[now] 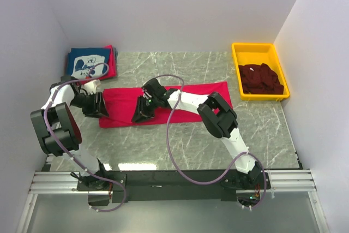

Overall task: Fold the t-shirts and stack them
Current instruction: Fold the tshirt

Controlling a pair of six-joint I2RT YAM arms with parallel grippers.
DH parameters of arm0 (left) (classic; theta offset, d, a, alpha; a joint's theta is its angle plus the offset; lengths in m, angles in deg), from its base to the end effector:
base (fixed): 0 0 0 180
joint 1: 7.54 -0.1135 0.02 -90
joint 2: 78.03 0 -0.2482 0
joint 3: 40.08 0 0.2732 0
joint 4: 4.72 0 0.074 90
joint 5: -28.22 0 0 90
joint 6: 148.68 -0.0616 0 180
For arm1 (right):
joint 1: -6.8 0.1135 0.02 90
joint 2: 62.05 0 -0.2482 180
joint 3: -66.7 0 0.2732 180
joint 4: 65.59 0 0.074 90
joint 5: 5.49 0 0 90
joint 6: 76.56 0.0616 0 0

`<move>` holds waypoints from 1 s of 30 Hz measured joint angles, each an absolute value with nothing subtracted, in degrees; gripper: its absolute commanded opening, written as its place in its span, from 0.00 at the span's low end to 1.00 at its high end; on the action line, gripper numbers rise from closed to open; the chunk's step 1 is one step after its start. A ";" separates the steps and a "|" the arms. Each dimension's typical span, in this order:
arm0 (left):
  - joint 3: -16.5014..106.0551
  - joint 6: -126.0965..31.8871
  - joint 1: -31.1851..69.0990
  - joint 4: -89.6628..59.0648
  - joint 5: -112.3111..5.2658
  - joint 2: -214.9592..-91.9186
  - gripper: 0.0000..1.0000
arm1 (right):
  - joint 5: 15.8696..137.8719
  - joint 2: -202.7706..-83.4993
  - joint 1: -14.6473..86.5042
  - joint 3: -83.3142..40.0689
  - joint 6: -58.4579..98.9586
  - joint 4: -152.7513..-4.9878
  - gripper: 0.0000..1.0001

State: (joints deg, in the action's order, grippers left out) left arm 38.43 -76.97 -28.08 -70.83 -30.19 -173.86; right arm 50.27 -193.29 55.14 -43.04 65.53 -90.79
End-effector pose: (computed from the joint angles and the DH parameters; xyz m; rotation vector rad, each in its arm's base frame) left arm 0.3114 0.0822 0.1534 -0.0094 2.7722 -0.6866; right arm 0.3221 0.4141 0.1091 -0.2473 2.7732 1.3877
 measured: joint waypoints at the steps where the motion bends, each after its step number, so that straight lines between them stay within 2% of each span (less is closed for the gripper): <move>1: 38.65 -76.97 -28.08 -70.92 -30.17 -173.86 0.52 | 49.92 -193.29 55.03 -43.04 65.97 -90.44 0.26; 2: 38.91 -76.97 -28.08 -71.07 -30.17 -173.89 0.51 | 49.55 -193.29 54.90 -43.04 66.25 -90.13 0.16; 6: 40.57 -76.92 -28.08 -71.47 -30.10 -174.63 0.49 | 48.66 -193.29 54.55 -43.04 66.95 -89.02 0.00; 17: 41.23 -75.44 -25.94 -71.31 -31.09 -178.80 0.46 | 47.76 -193.27 53.37 -43.02 67.59 -88.43 0.00; 18: 41.23 -75.35 -25.72 -71.23 -31.33 -179.07 0.46 | 47.72 -193.29 53.30 -43.00 67.61 -88.43 0.07; 19: 41.23 -75.24 -25.52 -71.14 -31.63 -179.33 0.45 | 47.58 -193.29 53.30 -43.00 67.67 -88.40 0.22; 21: 41.23 -74.83 -25.19 -70.79 -32.31 -179.92 0.44 | 47.41 -193.29 53.28 -42.96 67.80 -88.36 0.26; 22: 41.23 -74.56 -25.08 -70.57 -32.68 -180.09 0.44 | 47.32 -193.29 53.28 -42.93 67.72 -88.34 0.38; 24: 41.23 -74.15 -24.95 -70.18 -33.53 -180.40 0.44 | 47.28 -193.29 53.28 -42.93 68.11 -88.34 0.55; 30: 41.42 -73.67 -24.95 -69.72 -35.22 -181.41 0.42 | 46.99 -193.34 53.28 -42.91 68.31 -88.06 0.53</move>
State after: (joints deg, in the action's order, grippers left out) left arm 41.42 -73.67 -24.95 -69.72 -35.22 -181.41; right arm 46.99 -193.34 53.28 -42.91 68.31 -88.06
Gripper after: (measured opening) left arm 0.426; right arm 0.541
